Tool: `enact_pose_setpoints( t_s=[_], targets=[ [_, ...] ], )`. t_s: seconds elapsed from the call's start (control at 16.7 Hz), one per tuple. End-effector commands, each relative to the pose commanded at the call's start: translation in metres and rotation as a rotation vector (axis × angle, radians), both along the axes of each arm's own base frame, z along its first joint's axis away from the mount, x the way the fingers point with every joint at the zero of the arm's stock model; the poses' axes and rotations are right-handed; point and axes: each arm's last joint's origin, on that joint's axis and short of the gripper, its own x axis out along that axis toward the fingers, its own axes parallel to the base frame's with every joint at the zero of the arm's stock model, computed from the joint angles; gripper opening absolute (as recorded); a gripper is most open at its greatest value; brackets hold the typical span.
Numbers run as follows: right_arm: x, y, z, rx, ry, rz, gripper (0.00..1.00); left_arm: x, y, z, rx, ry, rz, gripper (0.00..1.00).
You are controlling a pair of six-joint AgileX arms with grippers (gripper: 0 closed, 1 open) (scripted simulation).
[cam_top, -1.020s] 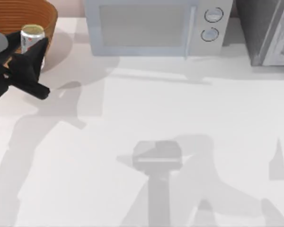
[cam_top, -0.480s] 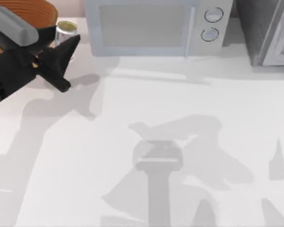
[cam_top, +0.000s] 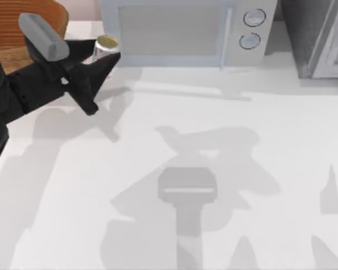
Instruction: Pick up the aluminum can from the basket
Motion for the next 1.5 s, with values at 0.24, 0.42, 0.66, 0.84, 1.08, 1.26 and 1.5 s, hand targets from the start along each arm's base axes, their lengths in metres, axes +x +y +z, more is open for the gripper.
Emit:
enact_pose_setpoints(
  t_s=[0.24,0.42,0.66,0.84,1.08,1.26,1.5],
  targets=[
    [0.0,0.0,0.0,0.0,0.0,0.0,1.0,0.014,-0.011,-0.018,-0.001,-0.013,-0.123,0.0],
    [0.0,0.0,0.0,0.0,0.0,0.0,1.0,0.024,-0.017,-0.035,-0.002,-0.01,-0.202,0.0],
    [0.0,0.0,0.0,0.0,0.0,0.0,1.0,0.036,-0.021,-0.06,-0.003,-0.004,-0.296,0.0],
    [0.0,0.0,0.0,0.0,0.0,0.0,1.0,0.044,-0.024,-0.079,-0.004,-0.007,-0.366,0.0],
    [0.0,0.0,0.0,0.0,0.0,0.0,1.0,0.053,-0.027,-0.11,-0.008,0.003,-0.461,0.0],
    [0.0,0.0,0.0,0.0,0.0,0.0,1.0,0.058,-0.03,-0.135,-0.013,0.019,-0.542,0.0],
    [0.0,0.0,0.0,0.0,0.0,0.0,1.0,0.062,-0.036,-0.153,-0.016,0.013,-0.642,0.0]
  ],
)
